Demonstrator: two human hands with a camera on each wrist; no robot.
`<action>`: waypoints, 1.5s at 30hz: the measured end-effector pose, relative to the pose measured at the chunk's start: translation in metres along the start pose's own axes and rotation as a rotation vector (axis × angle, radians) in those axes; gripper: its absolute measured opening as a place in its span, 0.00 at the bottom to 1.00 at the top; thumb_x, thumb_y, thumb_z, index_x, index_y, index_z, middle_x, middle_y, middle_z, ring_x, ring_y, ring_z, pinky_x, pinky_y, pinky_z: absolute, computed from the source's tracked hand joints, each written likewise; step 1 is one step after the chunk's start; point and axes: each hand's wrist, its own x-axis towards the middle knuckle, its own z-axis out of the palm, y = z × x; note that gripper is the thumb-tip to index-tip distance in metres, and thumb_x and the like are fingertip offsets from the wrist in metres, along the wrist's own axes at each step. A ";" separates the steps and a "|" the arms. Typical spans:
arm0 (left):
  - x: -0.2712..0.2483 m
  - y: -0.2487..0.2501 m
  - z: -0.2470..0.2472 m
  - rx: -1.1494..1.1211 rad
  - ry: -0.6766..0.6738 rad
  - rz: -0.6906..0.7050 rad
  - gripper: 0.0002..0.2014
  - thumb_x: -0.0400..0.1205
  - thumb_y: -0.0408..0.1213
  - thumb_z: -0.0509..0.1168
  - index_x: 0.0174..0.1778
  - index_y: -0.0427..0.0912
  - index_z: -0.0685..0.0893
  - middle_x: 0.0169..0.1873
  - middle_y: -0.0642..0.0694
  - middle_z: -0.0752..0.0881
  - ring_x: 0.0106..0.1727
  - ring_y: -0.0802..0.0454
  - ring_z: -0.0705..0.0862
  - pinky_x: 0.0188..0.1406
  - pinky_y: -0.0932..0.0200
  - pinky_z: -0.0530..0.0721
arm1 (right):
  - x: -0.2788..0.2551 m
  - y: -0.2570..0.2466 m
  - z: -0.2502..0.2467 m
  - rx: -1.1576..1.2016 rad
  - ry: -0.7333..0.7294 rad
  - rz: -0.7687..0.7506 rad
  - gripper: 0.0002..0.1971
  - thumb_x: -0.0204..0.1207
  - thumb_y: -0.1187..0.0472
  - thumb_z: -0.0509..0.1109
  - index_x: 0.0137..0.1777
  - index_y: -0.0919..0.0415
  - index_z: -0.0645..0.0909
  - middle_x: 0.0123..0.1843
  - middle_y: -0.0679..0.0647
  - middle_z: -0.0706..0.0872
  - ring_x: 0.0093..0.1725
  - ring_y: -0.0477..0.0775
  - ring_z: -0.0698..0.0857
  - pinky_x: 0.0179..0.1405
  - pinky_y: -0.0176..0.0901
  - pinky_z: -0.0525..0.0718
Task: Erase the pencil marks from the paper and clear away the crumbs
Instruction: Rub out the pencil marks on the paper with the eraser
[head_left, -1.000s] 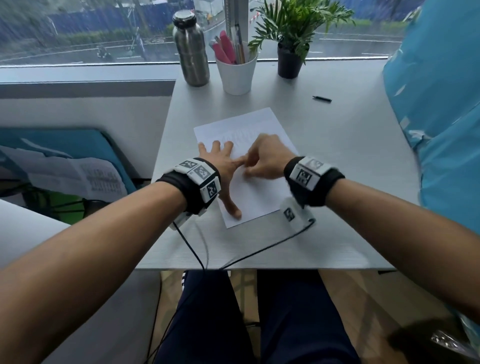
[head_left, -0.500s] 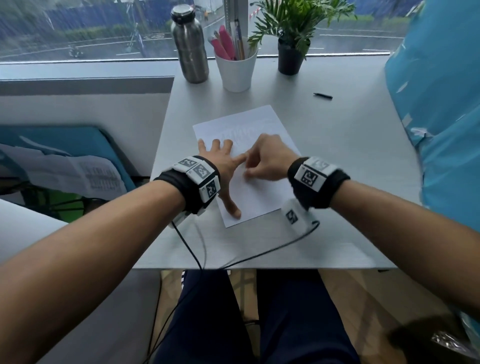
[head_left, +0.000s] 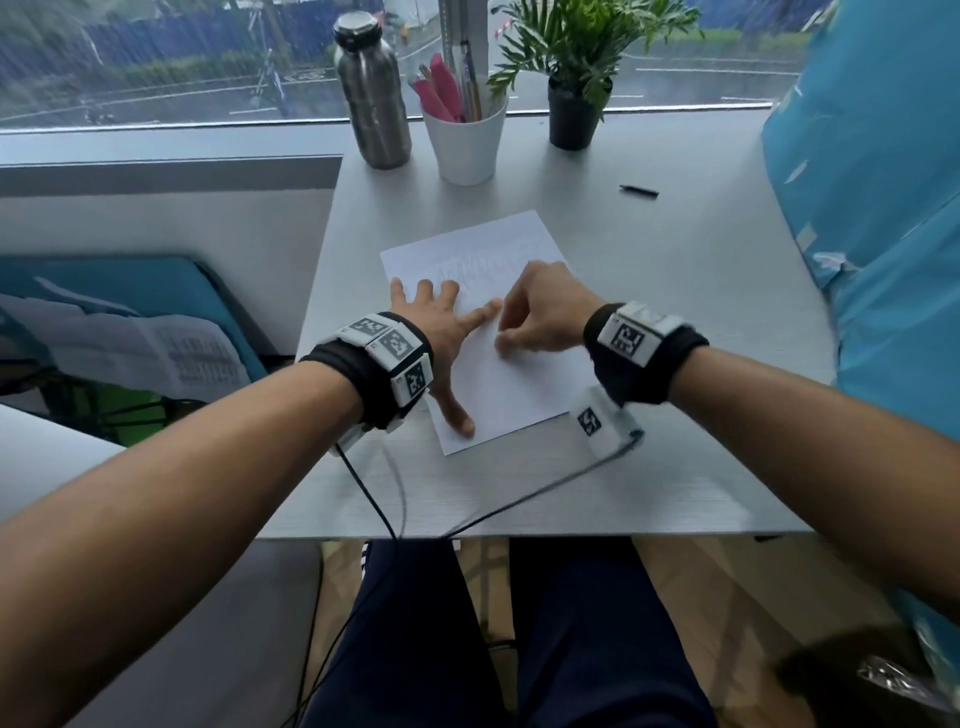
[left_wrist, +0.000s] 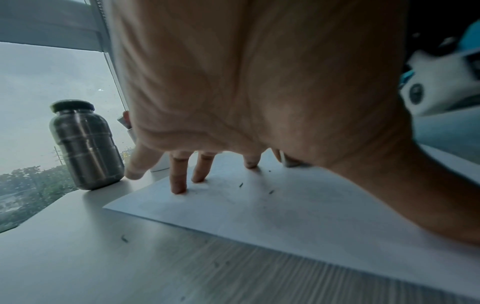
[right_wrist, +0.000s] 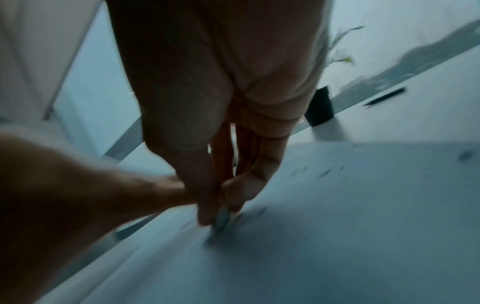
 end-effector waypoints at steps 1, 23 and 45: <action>0.001 0.000 0.001 -0.002 0.001 0.001 0.79 0.37 0.82 0.71 0.82 0.67 0.35 0.78 0.37 0.58 0.78 0.31 0.58 0.75 0.20 0.48 | 0.001 0.004 -0.003 0.013 0.030 0.021 0.05 0.63 0.59 0.80 0.39 0.59 0.92 0.33 0.52 0.90 0.29 0.42 0.83 0.26 0.26 0.79; 0.028 0.012 0.006 -0.403 -0.007 0.079 0.69 0.55 0.73 0.77 0.84 0.64 0.37 0.85 0.53 0.32 0.85 0.49 0.34 0.79 0.27 0.40 | 0.012 0.026 -0.020 0.087 0.168 0.137 0.06 0.65 0.59 0.81 0.40 0.59 0.92 0.24 0.42 0.82 0.23 0.36 0.81 0.41 0.34 0.84; 0.032 0.019 -0.004 -0.352 -0.012 0.039 0.70 0.52 0.72 0.79 0.84 0.66 0.43 0.86 0.49 0.37 0.86 0.44 0.38 0.77 0.25 0.49 | 0.003 0.021 -0.014 -0.003 0.026 0.008 0.07 0.65 0.57 0.81 0.41 0.58 0.92 0.35 0.52 0.91 0.29 0.40 0.82 0.35 0.28 0.78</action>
